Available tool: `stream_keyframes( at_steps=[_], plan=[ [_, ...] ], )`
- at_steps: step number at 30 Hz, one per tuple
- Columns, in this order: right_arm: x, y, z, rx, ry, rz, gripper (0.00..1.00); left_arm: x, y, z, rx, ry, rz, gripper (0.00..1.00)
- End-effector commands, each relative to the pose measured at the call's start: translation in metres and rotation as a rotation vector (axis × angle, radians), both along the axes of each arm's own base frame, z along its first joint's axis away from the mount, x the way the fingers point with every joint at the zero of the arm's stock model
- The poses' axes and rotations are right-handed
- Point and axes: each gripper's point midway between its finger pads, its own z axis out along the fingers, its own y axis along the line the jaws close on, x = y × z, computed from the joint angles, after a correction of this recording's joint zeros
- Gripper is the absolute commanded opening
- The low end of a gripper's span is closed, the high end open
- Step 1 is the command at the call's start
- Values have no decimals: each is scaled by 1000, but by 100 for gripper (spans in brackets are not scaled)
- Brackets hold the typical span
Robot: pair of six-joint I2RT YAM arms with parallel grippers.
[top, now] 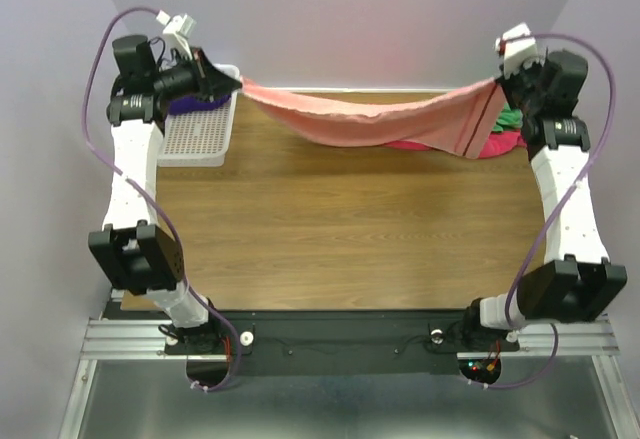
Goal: Roll the towels
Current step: Flatten the towel
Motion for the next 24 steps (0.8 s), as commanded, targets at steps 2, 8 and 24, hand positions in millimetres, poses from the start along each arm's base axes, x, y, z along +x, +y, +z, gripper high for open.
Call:
stream_keyframes(
  at_steps=[2, 8, 24],
  plan=[
    [-50, 18, -41, -163, 49, 161, 1, -64, 3, -54, 144, 35, -66, 0],
    [-114, 26, -163, -279, 300, 273, 1, -113, 32, -177, 422, 297, -91, 0],
    [-239, 29, -299, -424, 810, 506, 1, -231, 96, -287, 1047, 412, -480, 0]
  ],
)
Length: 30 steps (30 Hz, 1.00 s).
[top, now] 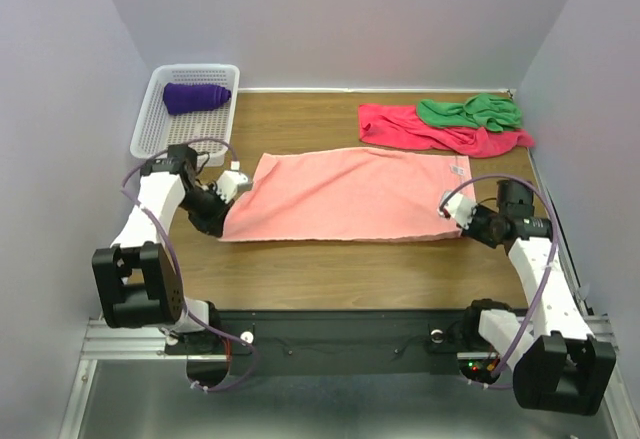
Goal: Roll the towels
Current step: Flatten the towel
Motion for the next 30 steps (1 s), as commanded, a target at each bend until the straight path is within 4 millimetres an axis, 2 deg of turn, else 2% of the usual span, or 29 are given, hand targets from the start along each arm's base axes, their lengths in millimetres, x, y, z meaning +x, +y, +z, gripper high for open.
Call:
stream_keyframes(
  at_steps=[1, 3, 4, 6, 7, 9, 11, 12, 14, 15, 16, 17, 18, 19, 21, 22, 23, 25, 26, 29, 30],
  plan=[
    [-27, -9, -11, -104, 65, 80, 1, -35, 15, -6, 129, 7, -185, 0],
    [-29, -9, -13, -110, 70, 84, 1, -37, 17, -11, 147, 2, -196, 0],
    [-29, -9, -13, -106, 72, 82, 24, -40, 17, -12, 146, 0, -203, 17],
    [-27, -9, -11, -92, 74, 59, 64, -37, 13, -11, 134, -21, -207, 43],
    [-25, -8, -9, -77, 74, 46, 92, -31, 12, -5, 127, -43, -195, 48],
    [-13, -6, 4, -31, 65, -10, 98, -14, 8, 11, 107, -98, -177, 59],
    [1, 1, 19, 34, 40, -40, 99, 0, 4, 24, 87, -133, -168, 61],
    [16, 4, 36, 81, 19, -76, 99, 9, 0, 27, 66, -146, -146, 61],
    [36, 14, 50, 178, 1, -108, 98, 38, -6, 51, 34, -229, -101, 61],
    [55, 17, 71, 249, -31, -185, 96, 52, -13, 60, -14, -260, -55, 61],
    [75, 17, 64, 287, -6, -231, 94, 73, -16, 72, -39, -299, -24, 61],
    [90, 16, 65, 350, 9, -328, 86, 88, -19, 79, -66, -325, 25, 60],
    [104, 16, 65, 380, 11, -369, 84, 106, -26, 87, -120, -364, 71, 59],
    [130, 15, 65, 433, 20, -442, 78, 123, -33, 89, -145, -370, 104, 58],
    [154, 13, 64, 476, 16, -507, 74, 148, -40, 93, -162, -404, 167, 53],
    [176, 10, 75, 496, -25, -527, 70, 168, -47, 92, -157, -422, 212, 48],
    [190, 6, 57, 493, 10, -576, 66, 175, -62, 91, -150, -430, 195, 45],
    [211, -1, 48, 502, 18, -654, 59, 194, -72, 76, -100, -433, 208, 38],
    [220, -6, 45, 492, 9, -670, 54, 202, -78, 79, -102, -441, 224, 37],
    [256, -23, 25, 447, -17, -717, 53, 221, -90, 70, -124, -407, 237, 35],
    [261, -25, 23, 443, -20, -718, 52, 224, -91, 60, -122, -381, 237, 34]
  ],
)
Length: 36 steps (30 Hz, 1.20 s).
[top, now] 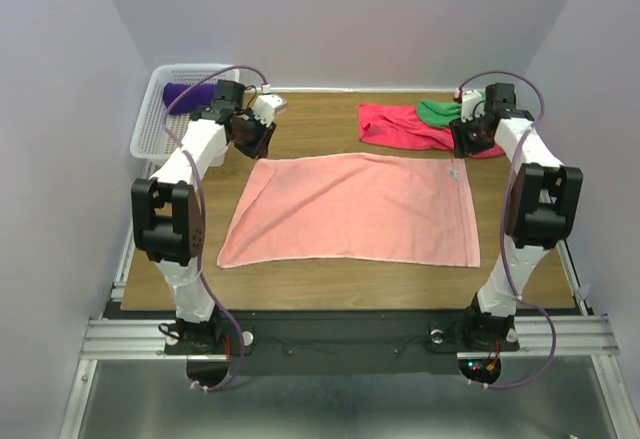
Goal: Roll the towels
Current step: Flatten the towel
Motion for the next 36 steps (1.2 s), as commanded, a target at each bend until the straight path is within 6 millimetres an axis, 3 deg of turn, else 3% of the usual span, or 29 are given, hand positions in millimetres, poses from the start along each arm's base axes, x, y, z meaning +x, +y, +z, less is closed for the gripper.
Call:
stream_keyframes(
  at_steps=[1, 3, 4, 7, 10, 15, 22, 36],
  plan=[
    [45, -21, 14, -25, -101, -118, 51, 35, -7, 16, -51, -45, 83, 34],
    [52, -24, 8, -41, -95, -116, 47, 37, -9, 12, -49, -34, 69, 34],
    [56, -26, 1, -44, -86, -118, 39, 36, -11, 7, -48, -13, 56, 34],
    [53, -28, -14, -29, -52, -127, 31, 34, -9, 0, -38, 6, 53, 34],
    [42, -21, -27, 4, -13, -130, 31, 34, -8, -3, -28, 1, 56, 34],
    [30, -27, -46, 5, 38, -180, 35, 34, -8, -6, -30, 9, 56, 34],
    [41, -43, -52, -12, 31, -223, 40, 22, -15, -8, -43, 54, -23, 44],
    [54, -29, -69, 104, 53, -235, 41, 22, -14, -12, -31, 57, -20, 47]
  ],
)
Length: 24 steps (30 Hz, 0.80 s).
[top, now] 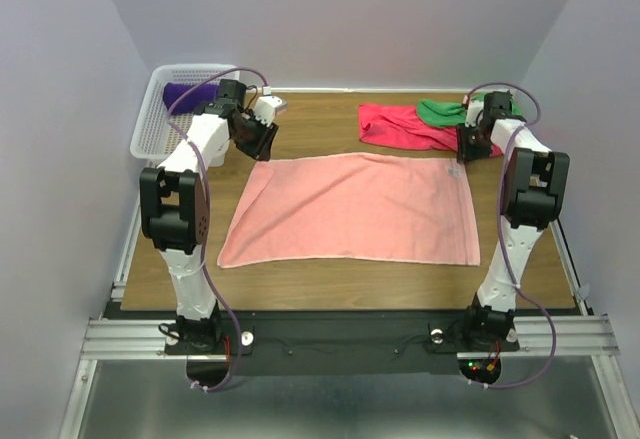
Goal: Roll the towels
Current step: Flatten the towel
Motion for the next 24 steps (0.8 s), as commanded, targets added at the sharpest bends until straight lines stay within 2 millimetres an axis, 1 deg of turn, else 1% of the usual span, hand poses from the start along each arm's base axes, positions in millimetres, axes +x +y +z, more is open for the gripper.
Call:
stream_keyframes(
  at_steps=[1, 4, 7, 8, 9, 10, 11, 13, 14, 16, 18, 19, 23, 24],
  plan=[
    [16, 4, 8, 52, -49, -18, 41, 6, -3, 16, -13, -33, -16, 48],
    [15, 7, 8, 65, -48, -12, 41, 5, -1, 14, -9, -23, -15, 48],
    [13, 7, 6, 70, -43, -9, 34, 4, -2, 11, -7, -6, -25, 48],
    [13, 7, 5, 70, -40, -6, 26, 4, -2, 12, -10, -4, -27, 48],
    [12, 7, 5, 69, -41, -2, 20, 3, -2, 11, -8, 1, -32, 48],
    [11, 6, 4, 68, -38, -4, 12, 3, -1, 9, -2, 5, -31, 49],
    [11, 4, 4, 64, -37, -9, 1, 3, -1, 8, 3, 5, -30, 49],
    [8, 0, 6, 65, -40, -12, 1, 6, 2, 9, 20, -11, -23, 49],
    [8, -2, 9, 60, -45, -12, 1, 4, 3, 5, 26, -6, -18, 49],
    [8, -6, 13, 46, -55, -6, 1, 8, 7, 2, 57, -18, 7, 45],
    [8, -11, 21, 37, -72, -8, 0, 9, 7, -8, 90, -1, 14, 44],
    [9, -13, 26, 32, -83, -6, 1, 8, 1, -14, 102, 9, -3, 44],
    [9, -13, 32, 29, -95, 1, 0, 3, -8, -31, 151, 35, -21, 43],
    [9, -13, 32, 30, -96, 3, 1, 3, -13, -33, 153, 39, -25, 43]
  ],
)
